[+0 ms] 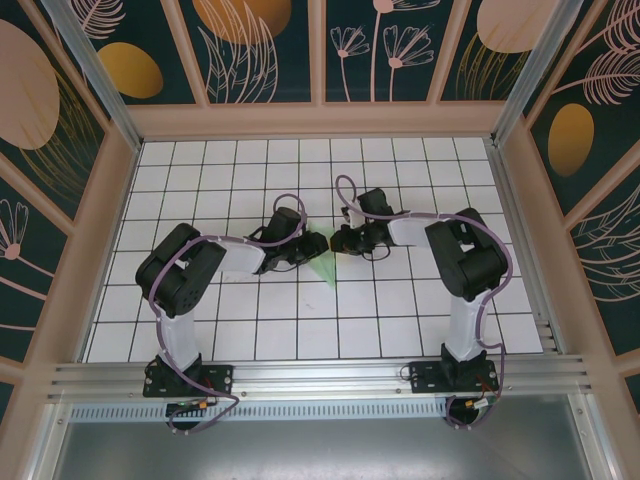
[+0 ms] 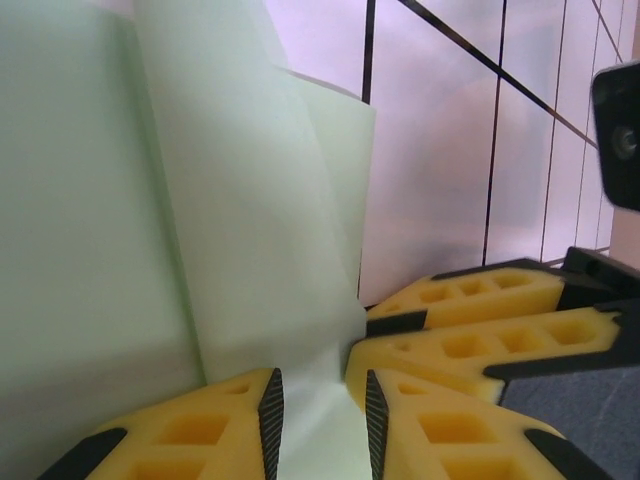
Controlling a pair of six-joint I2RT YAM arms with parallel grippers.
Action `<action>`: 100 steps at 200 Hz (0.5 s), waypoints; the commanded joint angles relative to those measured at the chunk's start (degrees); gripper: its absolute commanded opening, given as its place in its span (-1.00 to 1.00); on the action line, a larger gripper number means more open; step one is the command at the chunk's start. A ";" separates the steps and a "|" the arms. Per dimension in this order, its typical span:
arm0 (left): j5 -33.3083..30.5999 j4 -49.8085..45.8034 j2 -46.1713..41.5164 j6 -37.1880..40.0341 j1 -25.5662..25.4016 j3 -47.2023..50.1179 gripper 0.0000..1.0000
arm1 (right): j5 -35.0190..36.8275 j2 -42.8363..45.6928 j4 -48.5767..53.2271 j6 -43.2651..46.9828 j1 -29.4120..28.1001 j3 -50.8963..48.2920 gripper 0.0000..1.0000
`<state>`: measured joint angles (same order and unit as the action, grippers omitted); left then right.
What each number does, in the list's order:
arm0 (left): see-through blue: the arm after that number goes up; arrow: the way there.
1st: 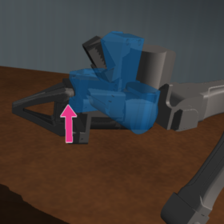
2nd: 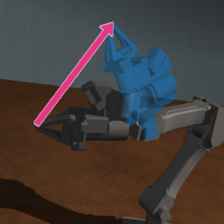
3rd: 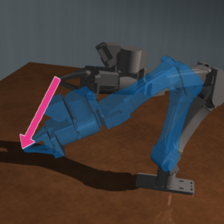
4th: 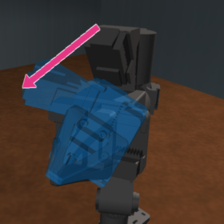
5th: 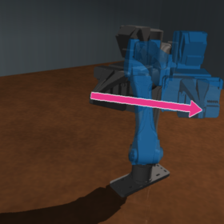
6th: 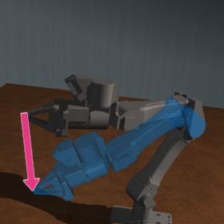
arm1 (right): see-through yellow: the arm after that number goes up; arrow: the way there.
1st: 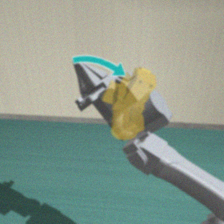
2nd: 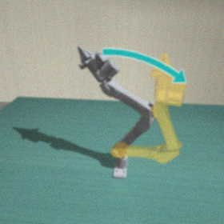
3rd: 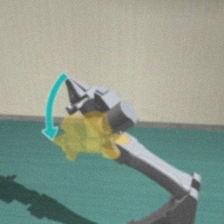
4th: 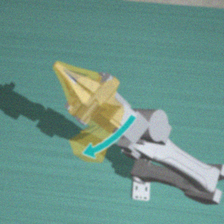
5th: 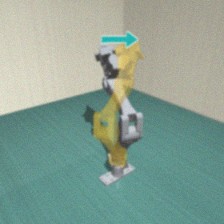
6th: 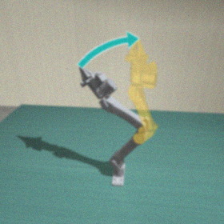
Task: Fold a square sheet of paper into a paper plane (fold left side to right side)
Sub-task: Fourth fold the wing at the center of the table.
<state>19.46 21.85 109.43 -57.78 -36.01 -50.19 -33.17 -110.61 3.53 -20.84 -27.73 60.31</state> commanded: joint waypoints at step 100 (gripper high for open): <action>-2.85 -6.36 1.78 0.21 -0.08 2.12 -0.37 | -1.37 22.88 -5.68 -5.18 -7.66 -14.87 -0.57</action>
<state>19.40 22.31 109.34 -57.76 -36.01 -49.91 -32.03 -89.32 2.02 -22.59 -30.96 49.36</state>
